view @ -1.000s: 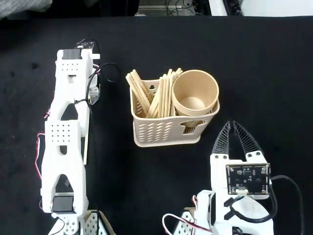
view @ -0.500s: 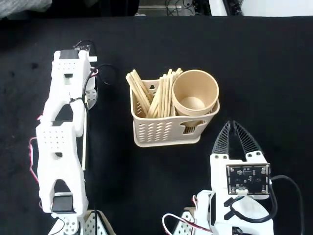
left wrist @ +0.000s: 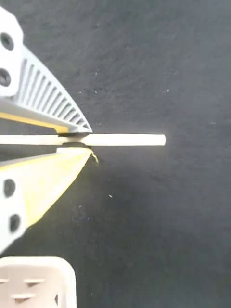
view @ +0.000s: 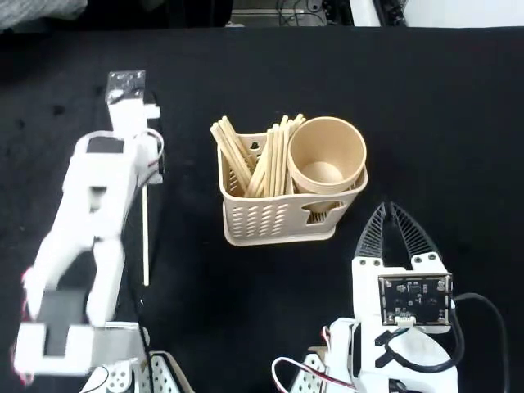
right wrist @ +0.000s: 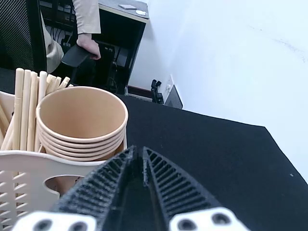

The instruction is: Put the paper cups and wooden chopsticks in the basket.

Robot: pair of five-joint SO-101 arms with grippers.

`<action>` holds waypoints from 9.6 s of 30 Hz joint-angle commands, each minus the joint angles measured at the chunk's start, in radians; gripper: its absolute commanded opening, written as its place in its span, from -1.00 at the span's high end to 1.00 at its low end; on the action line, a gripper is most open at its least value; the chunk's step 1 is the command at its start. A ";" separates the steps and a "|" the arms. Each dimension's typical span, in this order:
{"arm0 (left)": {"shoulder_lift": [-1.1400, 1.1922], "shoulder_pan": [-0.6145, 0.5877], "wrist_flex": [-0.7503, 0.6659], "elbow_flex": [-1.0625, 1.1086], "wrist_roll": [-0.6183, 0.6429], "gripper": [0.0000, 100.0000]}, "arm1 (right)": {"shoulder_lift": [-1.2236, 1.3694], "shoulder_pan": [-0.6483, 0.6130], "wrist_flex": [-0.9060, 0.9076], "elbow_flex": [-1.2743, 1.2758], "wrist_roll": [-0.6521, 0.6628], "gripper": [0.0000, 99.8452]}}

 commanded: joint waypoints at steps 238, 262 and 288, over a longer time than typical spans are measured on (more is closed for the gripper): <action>-1.702 -0.323 0.135 1.218 -0.143 0.68 | -0.070 -0.098 -0.023 0.851 -0.213 0.95; -1.702 -0.320 0.161 1.218 -0.169 0.94 | -0.068 -0.098 -0.025 0.851 -0.212 0.95; -1.702 -0.323 0.160 1.218 -0.170 0.94 | -0.068 -0.098 -0.025 0.851 -0.212 0.95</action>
